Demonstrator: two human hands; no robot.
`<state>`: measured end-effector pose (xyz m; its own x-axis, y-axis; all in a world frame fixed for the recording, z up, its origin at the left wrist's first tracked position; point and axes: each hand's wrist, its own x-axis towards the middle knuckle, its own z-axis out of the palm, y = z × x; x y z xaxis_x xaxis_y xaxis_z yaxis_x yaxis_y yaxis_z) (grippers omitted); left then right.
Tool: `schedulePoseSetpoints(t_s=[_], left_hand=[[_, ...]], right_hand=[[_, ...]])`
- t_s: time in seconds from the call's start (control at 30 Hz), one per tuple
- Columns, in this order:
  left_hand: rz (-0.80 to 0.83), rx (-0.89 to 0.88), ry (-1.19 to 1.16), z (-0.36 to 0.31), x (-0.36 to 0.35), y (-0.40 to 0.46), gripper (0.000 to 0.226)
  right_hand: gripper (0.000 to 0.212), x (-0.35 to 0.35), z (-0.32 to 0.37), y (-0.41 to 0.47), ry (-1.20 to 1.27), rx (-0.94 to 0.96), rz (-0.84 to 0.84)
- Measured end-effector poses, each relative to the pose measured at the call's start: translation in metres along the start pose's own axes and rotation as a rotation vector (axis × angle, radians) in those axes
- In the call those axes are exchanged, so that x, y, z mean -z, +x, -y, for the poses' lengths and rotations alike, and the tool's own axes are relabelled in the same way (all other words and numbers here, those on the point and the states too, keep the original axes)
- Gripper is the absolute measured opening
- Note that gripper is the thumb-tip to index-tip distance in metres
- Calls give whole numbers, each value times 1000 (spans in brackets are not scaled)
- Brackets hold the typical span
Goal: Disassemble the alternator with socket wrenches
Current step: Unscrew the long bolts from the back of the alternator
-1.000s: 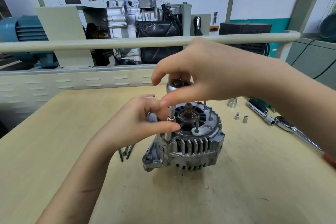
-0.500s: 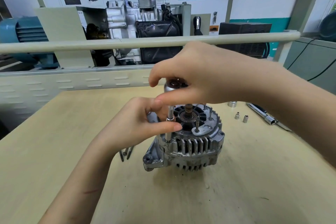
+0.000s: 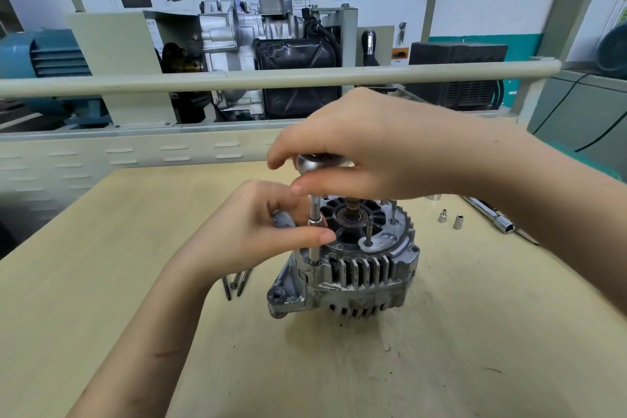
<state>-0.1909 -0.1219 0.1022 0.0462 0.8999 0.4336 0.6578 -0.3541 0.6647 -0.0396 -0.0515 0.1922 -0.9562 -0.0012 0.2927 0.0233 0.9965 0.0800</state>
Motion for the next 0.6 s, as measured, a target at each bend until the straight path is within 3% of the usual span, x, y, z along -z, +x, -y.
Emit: schedulePoseSetpoints(t_s=[0.17, 0.33, 0.43, 0.6], left_hand=[[-50, 24, -13, -1, -5, 1, 54], [61, 35, -89, -2, 2, 0, 44], [85, 41, -95, 0, 5, -1, 52], [1, 20, -26, 0, 0, 1, 51]], right_hand=[[35, -2, -3, 1, -50, -65, 26], [38, -2, 0, 1, 59, 12, -45], [39, -3, 4, 0, 45, 44, -61], [47, 0, 7, 3, -78, -94, -13]])
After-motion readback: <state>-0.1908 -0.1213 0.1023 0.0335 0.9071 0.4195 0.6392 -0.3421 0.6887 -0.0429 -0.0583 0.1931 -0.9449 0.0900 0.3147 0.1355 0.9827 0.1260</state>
